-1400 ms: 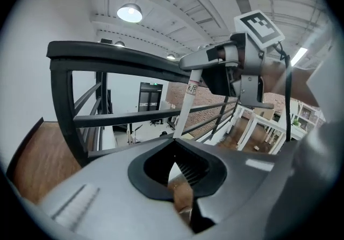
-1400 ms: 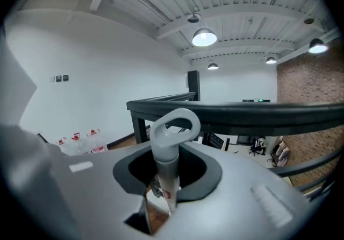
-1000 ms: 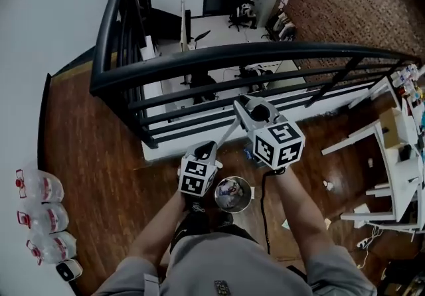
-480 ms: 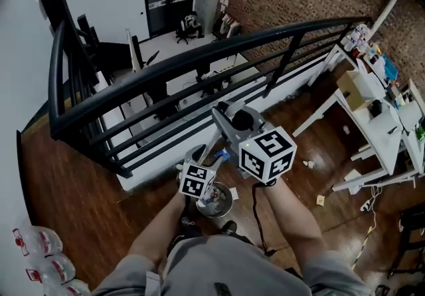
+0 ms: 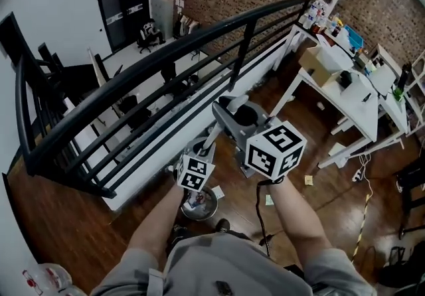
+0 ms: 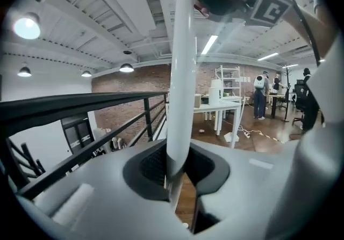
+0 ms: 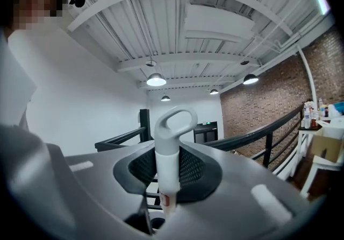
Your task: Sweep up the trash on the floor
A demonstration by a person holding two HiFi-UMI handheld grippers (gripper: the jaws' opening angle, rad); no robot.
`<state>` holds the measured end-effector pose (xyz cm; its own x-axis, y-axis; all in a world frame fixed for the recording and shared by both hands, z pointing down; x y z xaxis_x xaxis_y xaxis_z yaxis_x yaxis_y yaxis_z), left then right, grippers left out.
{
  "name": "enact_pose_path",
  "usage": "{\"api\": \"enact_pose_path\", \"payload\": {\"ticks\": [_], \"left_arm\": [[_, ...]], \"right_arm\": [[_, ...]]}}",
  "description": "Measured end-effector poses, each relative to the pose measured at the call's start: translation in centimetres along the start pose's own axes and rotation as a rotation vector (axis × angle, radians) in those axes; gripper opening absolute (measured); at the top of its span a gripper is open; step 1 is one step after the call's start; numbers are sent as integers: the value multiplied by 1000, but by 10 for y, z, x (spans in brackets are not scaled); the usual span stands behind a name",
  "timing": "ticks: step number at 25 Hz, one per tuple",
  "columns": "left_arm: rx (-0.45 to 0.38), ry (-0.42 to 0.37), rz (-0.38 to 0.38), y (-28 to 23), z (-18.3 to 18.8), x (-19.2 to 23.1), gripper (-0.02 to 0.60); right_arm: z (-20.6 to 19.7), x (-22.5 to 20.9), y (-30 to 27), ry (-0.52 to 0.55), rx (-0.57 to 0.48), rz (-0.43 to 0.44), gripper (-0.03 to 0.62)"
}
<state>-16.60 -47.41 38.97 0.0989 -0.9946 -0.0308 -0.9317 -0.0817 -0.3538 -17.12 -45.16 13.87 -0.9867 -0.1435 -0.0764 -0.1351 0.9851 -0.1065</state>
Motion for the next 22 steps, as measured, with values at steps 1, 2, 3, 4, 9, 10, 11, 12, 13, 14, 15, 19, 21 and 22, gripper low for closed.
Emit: {"api": "enact_pose_path", "payload": {"ticks": [1,2,3,4,9,10,11,12,13,14,15,19,21,22], "left_arm": [[-1,-12,-19,-7,4,-6,55],[1,-23,-38,-13,8,-11,55],[4,-32,-57,-19,10,-16,55],[7,-42,-75,-24,12,-21,55],[46,-102,-147,-51,12,-43,57],[56,-118,-156,-58,12,-48,57],[65,-133,-164,-64,11,-52,57],[77,-147,-170,-71,11,-56,57],[89,-162,-177,-78,9,-61,58],[102,-175,-184,-86,8,-67,58],[116,-186,-192,-94,5,-73,58],[160,-203,-227,-122,-5,-96,58],[180,-205,-250,-132,-13,-104,57],[192,-205,-265,-137,-20,-107,57]], "right_arm": [[1,-8,6,2,-5,-16,69],[1,-15,12,3,-9,-31,68],[1,-23,18,2,-12,-47,69],[1,-30,24,-1,-16,-63,69],[-12,-71,53,-46,-25,-136,69],[-16,-81,60,-59,-26,-148,69],[-19,-90,68,-73,-27,-159,69],[-24,-100,75,-86,-28,-168,69],[-29,-109,82,-99,-30,-175,69],[-34,-118,89,-112,-31,-179,69],[-40,-127,96,-122,-31,-181,69],[-61,-152,116,-132,-11,-184,69],[-72,-158,120,-134,5,-196,69],[-79,-160,120,-139,14,-207,69]]}}
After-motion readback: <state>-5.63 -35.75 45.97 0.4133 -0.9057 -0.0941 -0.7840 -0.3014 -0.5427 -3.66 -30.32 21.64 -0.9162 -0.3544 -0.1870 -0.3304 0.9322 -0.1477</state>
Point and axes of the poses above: the fingertips, and each gripper's own axes: y backward along the fingers, x to its left, z out of its top, the point moved 3 cm from there along y, backward along the fingers, and after that the axes turned 4 degrees about -z, right-handed, at the moved point
